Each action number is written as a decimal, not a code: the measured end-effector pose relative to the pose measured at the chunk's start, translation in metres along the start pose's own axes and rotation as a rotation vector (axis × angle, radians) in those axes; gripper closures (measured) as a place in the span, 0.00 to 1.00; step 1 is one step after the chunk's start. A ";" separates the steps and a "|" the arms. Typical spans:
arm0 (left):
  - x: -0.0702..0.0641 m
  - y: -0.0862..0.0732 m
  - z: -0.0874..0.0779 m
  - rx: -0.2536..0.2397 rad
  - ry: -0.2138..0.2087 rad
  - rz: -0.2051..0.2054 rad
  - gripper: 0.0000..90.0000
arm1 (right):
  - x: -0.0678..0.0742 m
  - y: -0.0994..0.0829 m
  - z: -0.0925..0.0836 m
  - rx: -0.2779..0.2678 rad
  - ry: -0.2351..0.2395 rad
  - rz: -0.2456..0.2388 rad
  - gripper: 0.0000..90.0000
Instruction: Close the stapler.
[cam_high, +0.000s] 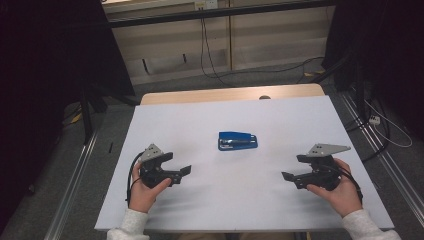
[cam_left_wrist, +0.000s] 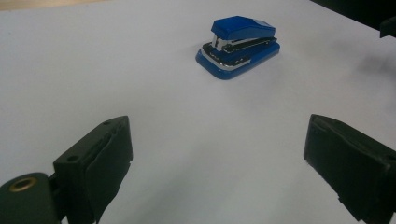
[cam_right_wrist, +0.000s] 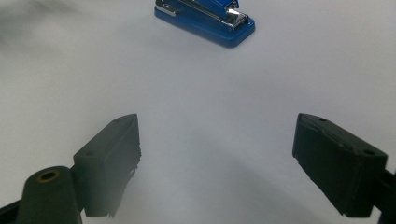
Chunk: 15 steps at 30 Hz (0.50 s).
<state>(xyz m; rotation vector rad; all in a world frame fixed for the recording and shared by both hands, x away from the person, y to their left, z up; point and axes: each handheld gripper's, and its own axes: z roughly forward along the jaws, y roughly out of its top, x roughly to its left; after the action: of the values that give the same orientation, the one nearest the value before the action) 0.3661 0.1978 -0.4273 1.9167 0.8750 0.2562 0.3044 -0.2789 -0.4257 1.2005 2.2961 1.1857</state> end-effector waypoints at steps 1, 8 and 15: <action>0.001 -0.001 -0.001 0.000 0.000 0.000 0.09 | 0.000 0.000 -0.001 0.000 -0.001 0.002 0.16; 0.003 -0.009 -0.012 0.006 0.017 0.005 0.09 | 0.001 -0.007 -0.011 0.001 -0.009 -0.001 0.16; 0.008 -0.019 -0.028 0.013 0.029 -0.005 0.09 | -0.001 -0.012 -0.019 -0.009 -0.015 0.009 0.16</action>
<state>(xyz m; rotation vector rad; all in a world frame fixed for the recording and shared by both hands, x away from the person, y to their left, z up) 0.3484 0.2272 -0.4310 1.9267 0.9027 0.2766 0.2871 -0.2935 -0.4235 1.2135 2.2746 1.1845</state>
